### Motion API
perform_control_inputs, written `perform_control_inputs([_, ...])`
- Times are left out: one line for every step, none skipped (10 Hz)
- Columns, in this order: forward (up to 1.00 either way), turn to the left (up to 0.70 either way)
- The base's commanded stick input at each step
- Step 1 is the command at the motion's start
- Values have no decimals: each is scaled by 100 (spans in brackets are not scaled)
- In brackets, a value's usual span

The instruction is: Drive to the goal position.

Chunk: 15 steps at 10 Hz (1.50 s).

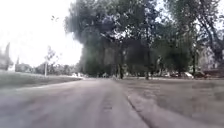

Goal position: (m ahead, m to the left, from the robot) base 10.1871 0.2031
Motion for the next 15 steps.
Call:
perform_control_inputs([100, 0])
perform_control_inputs([100, 0])
perform_control_inputs([100, 8])
perform_control_inputs([100, 37])
perform_control_inputs([100, 40])
perform_control_inputs([100, 40])
perform_control_inputs([100, 40])
perform_control_inputs([100, 19])
perform_control_inputs([100, 0])
perform_control_inputs([100, 0])
perform_control_inputs([100, 0])
perform_control_inputs([100, 0])
perform_control_inputs([100, 0])
perform_control_inputs([100, 0])
perform_control_inputs([100, 0])
